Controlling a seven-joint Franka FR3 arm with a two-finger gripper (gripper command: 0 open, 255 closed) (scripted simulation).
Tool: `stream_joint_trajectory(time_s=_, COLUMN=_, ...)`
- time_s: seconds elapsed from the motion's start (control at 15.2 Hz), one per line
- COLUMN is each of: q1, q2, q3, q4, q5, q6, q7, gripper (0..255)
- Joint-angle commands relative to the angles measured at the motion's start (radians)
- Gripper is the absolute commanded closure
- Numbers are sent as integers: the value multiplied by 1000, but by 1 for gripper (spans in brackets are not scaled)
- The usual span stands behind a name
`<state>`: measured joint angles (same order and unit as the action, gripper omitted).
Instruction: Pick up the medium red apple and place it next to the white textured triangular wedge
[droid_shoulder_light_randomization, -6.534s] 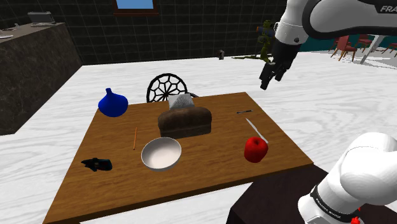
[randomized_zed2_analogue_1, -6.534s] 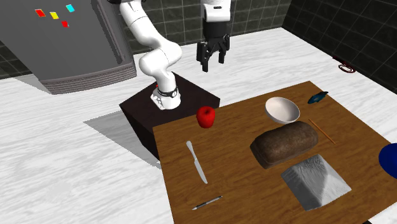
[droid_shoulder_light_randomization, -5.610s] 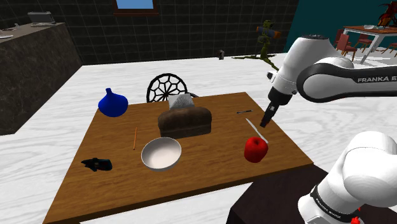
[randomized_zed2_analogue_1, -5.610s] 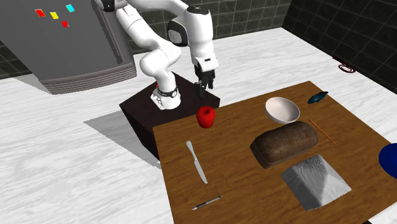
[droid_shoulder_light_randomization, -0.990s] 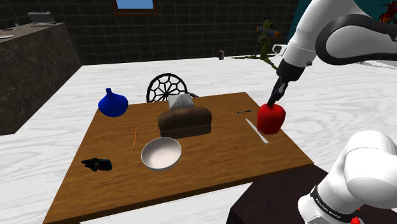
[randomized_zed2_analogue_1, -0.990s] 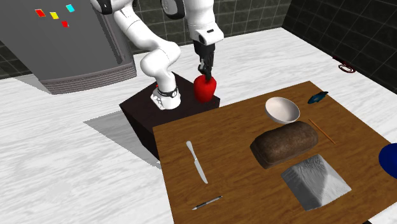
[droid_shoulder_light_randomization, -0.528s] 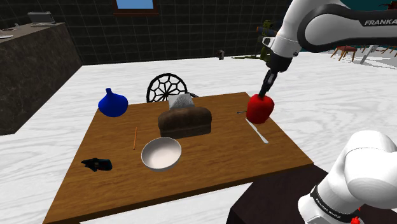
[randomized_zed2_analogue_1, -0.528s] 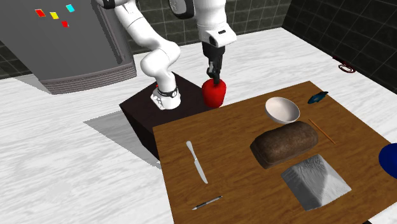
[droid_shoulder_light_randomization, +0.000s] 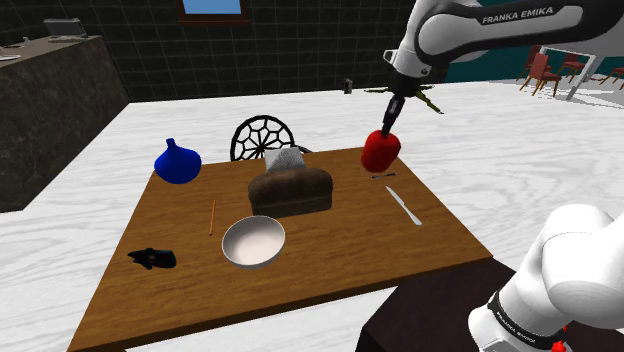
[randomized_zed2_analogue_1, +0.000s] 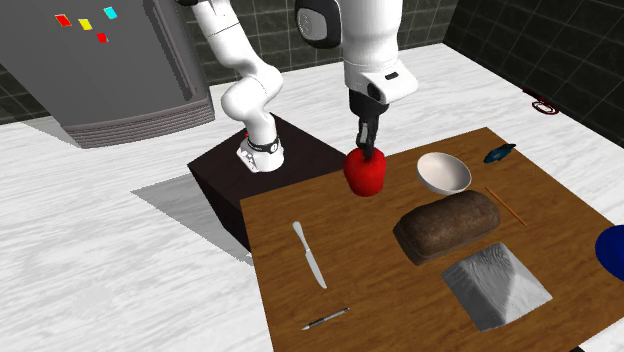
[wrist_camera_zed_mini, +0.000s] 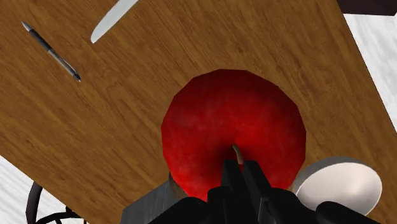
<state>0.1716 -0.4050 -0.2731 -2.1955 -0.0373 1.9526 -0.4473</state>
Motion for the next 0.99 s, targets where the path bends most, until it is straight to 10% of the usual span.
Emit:
stream_joint_trajectory(time_s=0.0, q1=7, q2=82, q3=-20, q4=72, q5=18, q6=9, q7=-24, gripper=255)
stream_joint_trajectory(time_s=0.92, q1=-58, q2=708, q3=-100, q4=787, q5=245, q6=-127, q7=-199, gripper=255)
